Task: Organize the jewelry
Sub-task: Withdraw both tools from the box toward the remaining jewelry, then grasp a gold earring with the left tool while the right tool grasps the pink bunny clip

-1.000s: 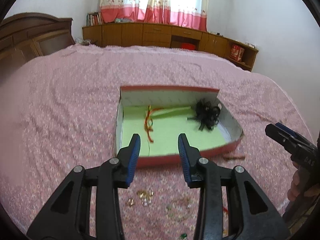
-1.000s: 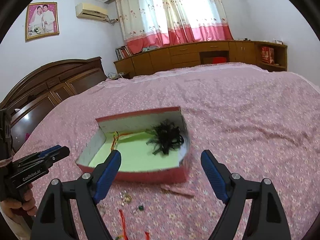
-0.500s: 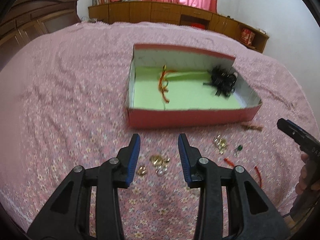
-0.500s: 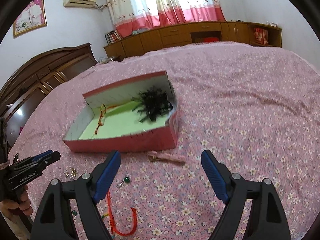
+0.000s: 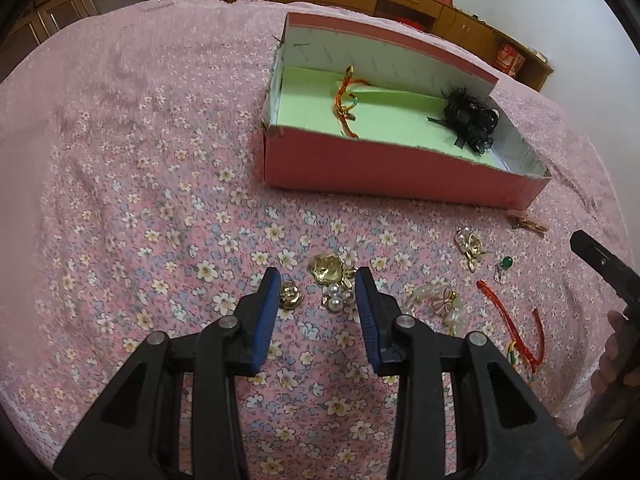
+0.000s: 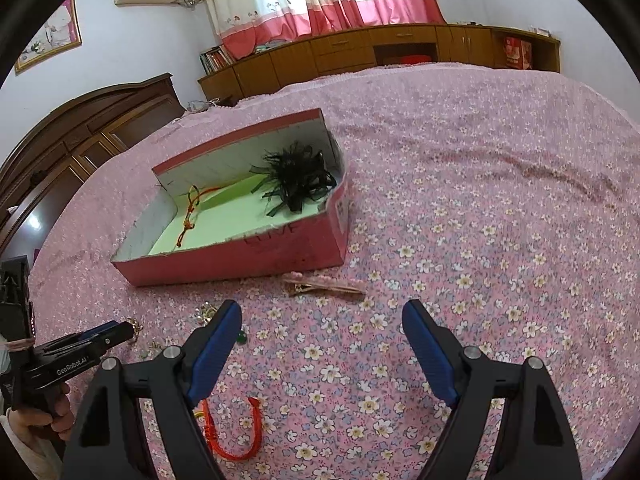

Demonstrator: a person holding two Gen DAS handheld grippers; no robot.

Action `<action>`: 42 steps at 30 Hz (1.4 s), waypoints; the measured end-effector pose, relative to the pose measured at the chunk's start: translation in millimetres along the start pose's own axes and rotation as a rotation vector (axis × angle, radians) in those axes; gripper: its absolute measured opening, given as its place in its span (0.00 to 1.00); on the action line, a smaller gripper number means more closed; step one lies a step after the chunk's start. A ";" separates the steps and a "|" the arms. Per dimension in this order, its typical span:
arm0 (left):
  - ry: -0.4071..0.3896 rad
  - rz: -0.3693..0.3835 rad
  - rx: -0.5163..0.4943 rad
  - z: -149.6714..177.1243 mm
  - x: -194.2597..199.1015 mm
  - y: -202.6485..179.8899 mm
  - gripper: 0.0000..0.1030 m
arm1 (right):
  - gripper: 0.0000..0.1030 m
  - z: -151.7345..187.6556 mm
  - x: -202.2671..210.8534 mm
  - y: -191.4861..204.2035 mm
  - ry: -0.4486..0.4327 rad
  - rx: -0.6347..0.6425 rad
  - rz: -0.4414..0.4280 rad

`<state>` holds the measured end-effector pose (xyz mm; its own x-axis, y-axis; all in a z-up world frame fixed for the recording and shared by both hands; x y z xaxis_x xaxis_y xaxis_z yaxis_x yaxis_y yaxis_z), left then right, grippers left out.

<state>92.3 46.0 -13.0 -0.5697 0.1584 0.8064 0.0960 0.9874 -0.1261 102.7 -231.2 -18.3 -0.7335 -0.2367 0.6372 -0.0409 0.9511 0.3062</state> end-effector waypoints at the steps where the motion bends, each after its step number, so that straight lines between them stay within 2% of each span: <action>1: 0.010 -0.004 -0.006 2.0 -1.7 -0.9 0.28 | 0.82 0.6 -1.1 -0.7 0.004 -0.003 0.002; 7: 0.010 -0.013 -0.033 9.6 -5.7 -1.3 0.27 | 0.82 2.0 -6.2 -2.2 0.017 -0.009 0.004; 11: 0.008 -0.006 -0.040 13.6 -2.9 2.3 0.23 | 0.82 2.3 -8.0 -3.1 0.023 -0.010 0.003; 16: -0.010 0.021 -0.031 20.8 12.3 13.4 0.22 | 0.82 2.4 -8.5 -3.4 0.022 -0.011 0.004; 20: -0.015 0.005 -0.037 22.2 21.0 19.4 0.22 | 0.82 2.4 -9.1 -3.9 0.025 -0.009 0.003; 23: -0.017 0.022 -0.016 24.0 25.4 26.3 0.21 | 0.82 2.7 -9.3 -3.8 0.026 -0.006 0.003; 25: -0.009 0.016 -0.020 24.4 22.2 28.1 0.21 | 0.82 2.6 -10.1 -4.1 0.026 -0.008 0.002; 30: -0.011 0.011 -0.009 22.5 13.5 29.1 0.05 | 0.82 4.3 -8.9 -2.4 0.031 -0.005 0.002; 38: -0.021 -0.022 0.017 16.2 -1.0 28.6 0.04 | 0.82 4.6 -12.1 -3.7 0.035 -0.011 0.003; 42: -0.033 -0.045 -0.008 12.2 -9.9 23.9 0.04 | 0.82 4.8 -12.3 -3.7 0.036 -0.011 0.002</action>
<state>90.3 68.1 -31.1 -0.6002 0.1142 0.7917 0.0763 0.9934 -0.0855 108.6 -230.8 -30.7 -0.7087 -0.2416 0.6628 -0.0317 0.9495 0.3122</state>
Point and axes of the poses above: each gripper's, at about its wrist camera, not at the fingertips, and x roughly against the way its jaws point, y to its left, z to its underside, the point moved 1 cm from there along -x, roughly the way its jaws point, and after that the axes turned 4 degrees about -x, right-handed, at the moved point
